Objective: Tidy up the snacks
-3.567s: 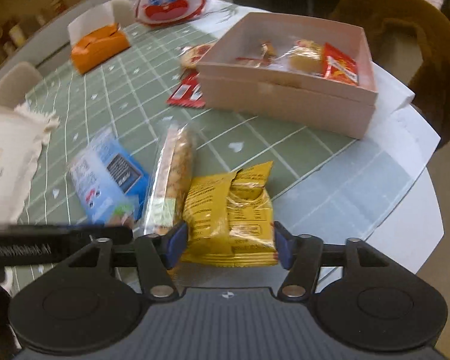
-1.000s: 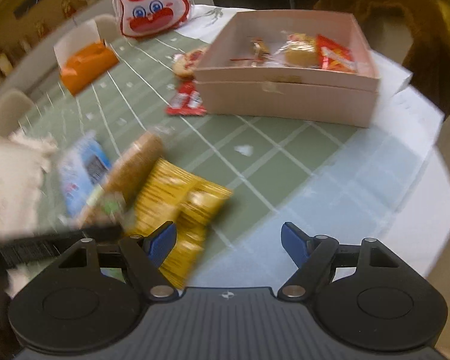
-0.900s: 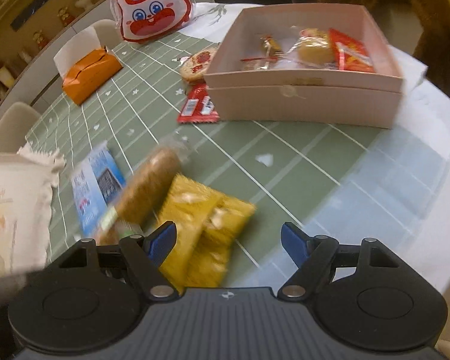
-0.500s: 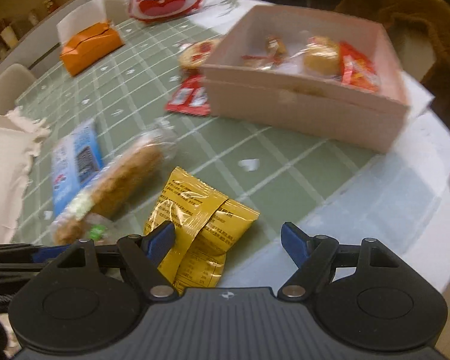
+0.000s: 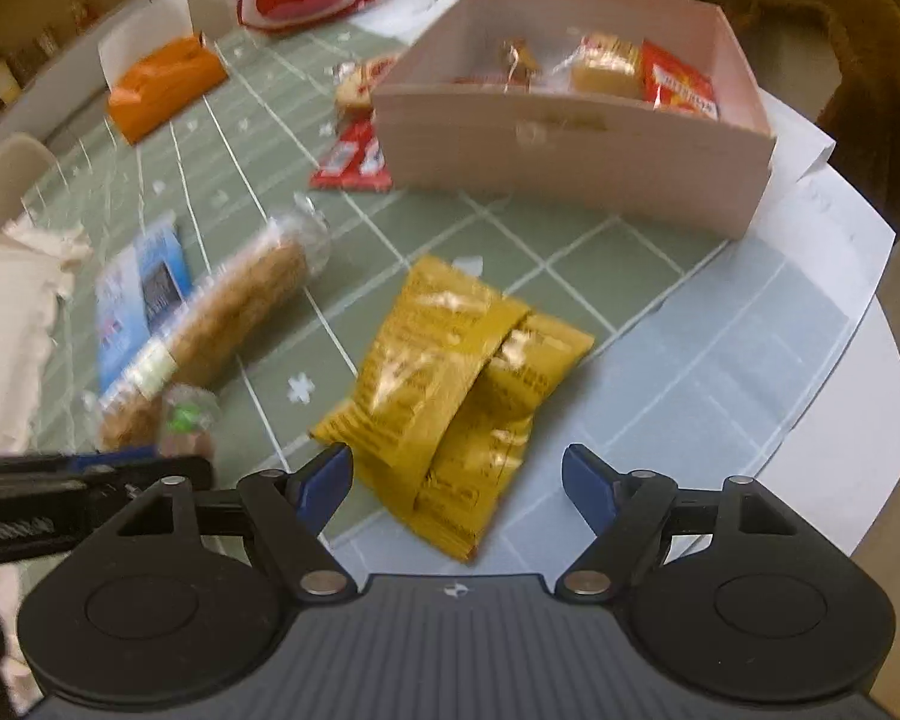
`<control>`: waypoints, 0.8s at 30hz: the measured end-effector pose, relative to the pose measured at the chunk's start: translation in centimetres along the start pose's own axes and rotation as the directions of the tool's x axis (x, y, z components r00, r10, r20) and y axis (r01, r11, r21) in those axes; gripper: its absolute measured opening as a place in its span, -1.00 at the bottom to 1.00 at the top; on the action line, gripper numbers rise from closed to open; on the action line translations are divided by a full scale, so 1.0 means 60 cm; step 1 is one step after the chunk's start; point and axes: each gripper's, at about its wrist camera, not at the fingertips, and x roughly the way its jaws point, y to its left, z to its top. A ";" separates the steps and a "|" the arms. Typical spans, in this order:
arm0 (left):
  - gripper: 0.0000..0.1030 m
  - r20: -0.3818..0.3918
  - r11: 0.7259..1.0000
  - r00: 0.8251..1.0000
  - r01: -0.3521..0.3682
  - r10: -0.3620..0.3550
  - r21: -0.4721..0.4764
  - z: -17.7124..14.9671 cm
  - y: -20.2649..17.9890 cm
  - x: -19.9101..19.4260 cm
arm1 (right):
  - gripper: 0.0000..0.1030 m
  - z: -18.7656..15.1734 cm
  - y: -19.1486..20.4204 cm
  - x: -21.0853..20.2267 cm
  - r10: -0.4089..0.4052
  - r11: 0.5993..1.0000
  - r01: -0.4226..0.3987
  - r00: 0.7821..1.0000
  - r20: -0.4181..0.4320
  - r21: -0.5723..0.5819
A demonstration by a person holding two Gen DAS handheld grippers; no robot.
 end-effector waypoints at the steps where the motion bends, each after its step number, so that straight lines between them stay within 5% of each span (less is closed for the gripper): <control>1: -0.21 -0.001 1.000 1.000 0.000 0.000 0.000 -0.001 0.000 0.000 | 0.51 -0.002 0.005 0.002 -0.020 1.000 0.020 1.000 -0.002 -0.024; 9: -0.21 -0.013 1.000 1.000 0.010 -0.010 -0.008 -0.011 0.002 0.003 | 0.52 -0.027 -0.024 -0.011 -0.161 0.983 0.164 0.986 0.044 -0.084; 17: -0.21 -0.021 1.000 1.000 0.006 -0.006 0.010 -0.017 -0.004 0.010 | 0.52 0.016 -0.041 -0.022 -0.002 0.997 -0.003 0.998 0.067 0.080; 24: -0.21 -0.018 0.999 1.000 -0.016 0.017 0.041 -0.020 -0.015 0.011 | 0.52 0.066 0.010 0.036 -0.089 0.994 0.089 0.996 0.000 0.069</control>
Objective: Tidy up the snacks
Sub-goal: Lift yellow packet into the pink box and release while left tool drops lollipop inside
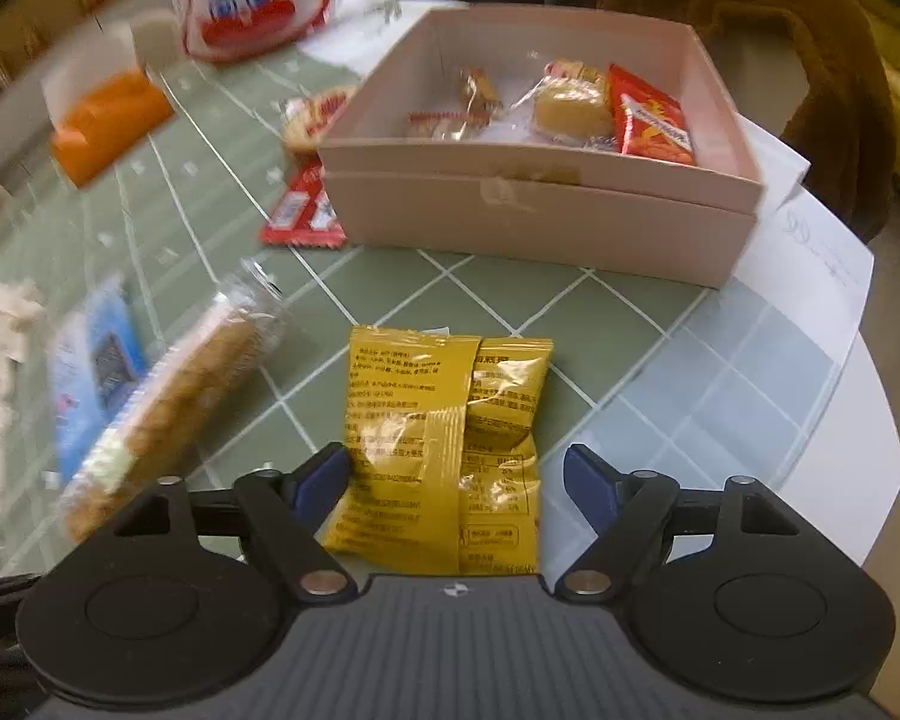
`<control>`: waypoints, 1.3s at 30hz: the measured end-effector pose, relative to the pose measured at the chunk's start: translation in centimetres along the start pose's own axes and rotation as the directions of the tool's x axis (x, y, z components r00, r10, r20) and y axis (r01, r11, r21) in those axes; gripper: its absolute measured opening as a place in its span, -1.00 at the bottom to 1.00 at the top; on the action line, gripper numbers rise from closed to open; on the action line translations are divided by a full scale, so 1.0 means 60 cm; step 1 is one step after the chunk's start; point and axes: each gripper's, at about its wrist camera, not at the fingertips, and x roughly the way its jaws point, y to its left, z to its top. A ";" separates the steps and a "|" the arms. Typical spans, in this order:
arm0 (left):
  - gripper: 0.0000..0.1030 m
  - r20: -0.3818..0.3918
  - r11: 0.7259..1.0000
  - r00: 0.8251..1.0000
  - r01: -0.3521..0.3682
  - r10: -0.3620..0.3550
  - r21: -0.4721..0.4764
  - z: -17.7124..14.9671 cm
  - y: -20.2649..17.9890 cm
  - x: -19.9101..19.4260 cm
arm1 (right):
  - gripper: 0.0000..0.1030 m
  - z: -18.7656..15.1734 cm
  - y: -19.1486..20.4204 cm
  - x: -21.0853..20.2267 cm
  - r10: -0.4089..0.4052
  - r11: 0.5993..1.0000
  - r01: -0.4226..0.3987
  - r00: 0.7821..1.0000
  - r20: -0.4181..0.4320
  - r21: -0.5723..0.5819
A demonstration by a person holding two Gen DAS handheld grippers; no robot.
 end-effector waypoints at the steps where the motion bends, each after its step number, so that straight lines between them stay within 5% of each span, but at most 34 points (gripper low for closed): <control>1: -0.21 0.000 1.000 1.000 -0.006 0.006 0.006 0.000 -0.002 0.000 | 0.52 0.001 0.005 0.001 -0.002 1.000 0.002 1.000 0.004 -0.012; 11: -0.20 0.016 0.999 1.000 -0.004 0.004 0.032 -0.003 -0.005 0.000 | 0.10 -0.009 0.022 -0.028 0.005 0.992 0.000 0.999 0.036 -0.124; 21: -0.25 0.025 0.999 0.999 0.028 -0.029 0.040 -0.001 0.000 0.003 | 0.06 -0.024 -0.007 -0.060 0.049 0.994 -0.044 0.998 0.049 -0.100; 24: -0.46 0.043 0.999 0.998 0.037 -0.038 0.031 -0.006 0.003 0.004 | 0.06 -0.032 -0.028 -0.076 0.063 0.995 -0.058 0.996 0.060 -0.084; 33: -0.65 0.173 0.989 0.983 0.044 -0.068 0.140 0.009 -0.041 -0.030 | 0.06 -0.022 -0.098 -0.138 0.081 0.996 -0.074 0.988 0.131 -0.059; 39: -0.64 0.113 0.979 0.990 0.065 -0.088 0.193 0.031 -0.053 -0.029 | 0.06 -0.003 -0.116 -0.145 0.082 0.993 -0.067 0.984 0.161 -0.097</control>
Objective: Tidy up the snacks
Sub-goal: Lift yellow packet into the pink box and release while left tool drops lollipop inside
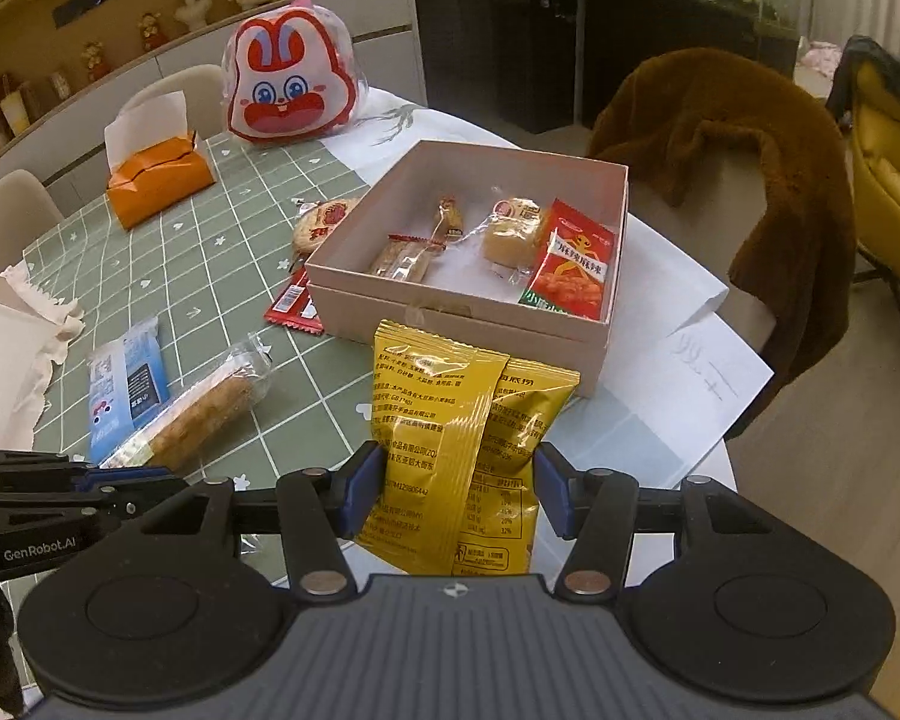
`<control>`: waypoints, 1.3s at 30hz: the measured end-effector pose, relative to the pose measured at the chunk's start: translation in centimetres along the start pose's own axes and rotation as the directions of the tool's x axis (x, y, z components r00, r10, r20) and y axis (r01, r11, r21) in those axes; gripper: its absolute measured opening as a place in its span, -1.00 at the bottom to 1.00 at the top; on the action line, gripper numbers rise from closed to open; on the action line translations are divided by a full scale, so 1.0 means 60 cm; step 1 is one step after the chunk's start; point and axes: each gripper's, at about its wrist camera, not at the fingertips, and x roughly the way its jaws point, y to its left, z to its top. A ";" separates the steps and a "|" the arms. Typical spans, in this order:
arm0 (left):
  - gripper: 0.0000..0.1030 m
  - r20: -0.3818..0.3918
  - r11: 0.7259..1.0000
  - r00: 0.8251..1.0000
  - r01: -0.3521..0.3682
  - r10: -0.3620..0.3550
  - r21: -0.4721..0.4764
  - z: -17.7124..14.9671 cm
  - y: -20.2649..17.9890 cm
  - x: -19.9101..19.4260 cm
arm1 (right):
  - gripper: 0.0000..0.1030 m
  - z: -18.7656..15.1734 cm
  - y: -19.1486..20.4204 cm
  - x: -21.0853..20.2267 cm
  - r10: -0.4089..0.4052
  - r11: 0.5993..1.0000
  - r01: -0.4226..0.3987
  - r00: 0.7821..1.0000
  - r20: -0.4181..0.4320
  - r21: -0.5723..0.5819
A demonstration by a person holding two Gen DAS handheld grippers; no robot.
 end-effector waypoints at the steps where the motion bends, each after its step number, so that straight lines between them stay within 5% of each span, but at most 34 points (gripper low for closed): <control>1: -0.62 -0.017 1.000 1.000 0.004 -0.004 0.013 -0.001 0.000 0.000 | 0.06 -0.003 0.000 0.009 -0.001 1.000 0.001 1.000 -0.014 0.005; 7: -0.47 -0.119 0.975 0.989 -0.062 0.089 0.213 -0.037 -0.040 0.014 | 0.06 -0.045 0.015 0.069 -0.020 0.999 0.024 0.994 -0.107 0.030; 12: -0.34 -0.103 0.937 0.984 -0.100 0.142 0.335 -0.060 -0.066 0.027 | 0.23 -0.074 0.013 0.085 -0.005 0.995 0.021 0.988 -0.153 0.101; 16: -0.11 -0.110 0.943 0.987 -0.076 0.118 0.324 -0.058 -0.068 0.028 | 0.32 -0.085 0.017 0.083 -0.023 0.994 0.039 0.989 -0.148 0.104; 25: -0.11 -0.130 0.976 0.983 -0.107 0.132 0.188 -0.043 -0.023 0.042 | 0.49 -0.095 0.031 0.084 -0.053 0.996 0.063 0.988 -0.142 0.069; 31: 0.01 -0.119 0.979 0.990 -0.051 0.075 0.195 -0.042 -0.016 0.042 | 0.63 -0.104 0.052 0.090 -0.089 0.996 0.091 0.988 -0.127 0.009; 39: -0.19 -0.103 0.979 0.990 -0.075 0.096 0.190 -0.039 -0.021 0.048 | 0.66 -0.082 0.033 0.100 -0.079 0.991 0.091 0.989 -0.125 0.099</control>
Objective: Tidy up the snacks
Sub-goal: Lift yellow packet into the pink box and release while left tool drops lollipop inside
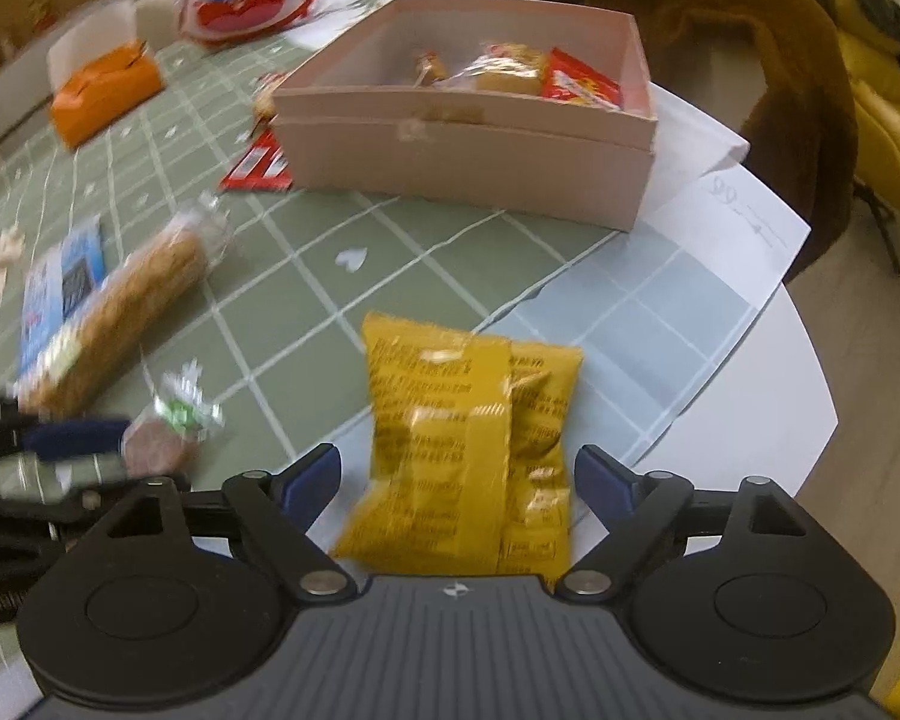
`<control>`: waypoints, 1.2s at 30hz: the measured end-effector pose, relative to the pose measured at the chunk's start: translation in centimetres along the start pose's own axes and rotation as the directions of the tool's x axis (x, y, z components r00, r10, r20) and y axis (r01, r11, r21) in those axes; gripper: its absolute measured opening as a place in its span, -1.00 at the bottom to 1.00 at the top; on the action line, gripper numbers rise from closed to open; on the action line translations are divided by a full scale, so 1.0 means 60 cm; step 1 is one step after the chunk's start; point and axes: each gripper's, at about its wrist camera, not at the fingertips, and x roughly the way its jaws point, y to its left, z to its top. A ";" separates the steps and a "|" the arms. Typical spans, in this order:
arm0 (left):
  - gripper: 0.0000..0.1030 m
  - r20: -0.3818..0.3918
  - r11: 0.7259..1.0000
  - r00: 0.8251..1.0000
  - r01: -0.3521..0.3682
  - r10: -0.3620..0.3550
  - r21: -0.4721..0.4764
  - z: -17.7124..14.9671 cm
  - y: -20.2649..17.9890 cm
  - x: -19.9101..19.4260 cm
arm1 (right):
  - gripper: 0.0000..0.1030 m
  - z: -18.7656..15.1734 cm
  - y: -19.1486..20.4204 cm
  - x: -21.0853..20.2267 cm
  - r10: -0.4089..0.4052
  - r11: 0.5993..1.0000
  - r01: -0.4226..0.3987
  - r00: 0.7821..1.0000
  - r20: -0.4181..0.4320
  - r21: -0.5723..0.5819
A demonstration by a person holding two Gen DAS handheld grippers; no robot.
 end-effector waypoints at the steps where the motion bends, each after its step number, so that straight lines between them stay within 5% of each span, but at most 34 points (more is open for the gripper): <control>1: -0.20 0.001 1.000 1.000 0.002 -0.002 -0.009 -0.001 0.002 -0.002 | 0.59 0.005 -0.003 0.001 -0.005 1.000 0.005 1.000 0.003 0.012; 5: -0.21 -0.005 1.000 1.000 -0.005 0.005 -0.015 -0.004 0.000 -0.005 | 0.22 0.009 -0.004 -0.004 0.005 1.000 -0.005 1.000 0.004 -0.015; 8: -0.21 -0.011 0.999 1.000 0.016 -0.016 -0.040 0.007 -0.001 -0.012 | 0.13 0.009 -0.004 -0.018 0.039 0.999 -0.039 0.999 -0.008 -0.030; 12: -0.22 0.087 0.998 0.995 0.055 -0.052 -0.032 0.053 -0.012 -0.061 | 0.08 0.043 -0.015 -0.087 0.076 0.997 -0.074 0.994 0.073 -0.028; 15: -0.21 0.207 0.993 0.973 0.113 -0.103 -0.038 0.131 -0.011 -0.119 | 0.08 0.109 -0.027 -0.160 0.095 0.995 -0.090 0.974 0.205 -0.036; 18: -0.21 0.317 0.989 0.940 0.146 -0.127 -0.036 0.236 -0.006 -0.168 | 0.09 0.206 -0.045 -0.230 0.090 0.996 -0.082 0.930 0.357 -0.039; 21: -0.21 0.384 0.985 0.913 0.169 -0.140 -0.041 0.332 -0.001 -0.173 | 0.09 0.302 -0.064 -0.248 0.088 0.996 -0.077 0.908 0.410 -0.043; 24: -0.21 0.366 0.986 0.921 0.160 -0.132 -0.049 0.403 -0.001 -0.125 | 0.09 0.368 -0.089 -0.207 0.094 0.996 -0.091 0.921 0.378 -0.027; 29: -0.19 0.211 0.936 0.942 0.300 -0.261 -0.186 0.460 0.028 0.035 | 0.15 0.390 -0.122 -0.079 0.127 0.992 -0.126 0.962 0.243 -0.021; 32: -0.19 0.159 0.939 0.962 0.254 -0.221 -0.233 0.461 0.044 0.101 | 0.25 0.383 -0.147 -0.002 0.193 0.980 -0.199 0.971 0.138 0.024; 36: -0.19 0.164 0.930 0.965 0.245 -0.206 -0.273 0.451 0.089 0.115 | 0.31 0.367 -0.172 0.042 0.187 0.980 -0.192 0.976 0.108 0.043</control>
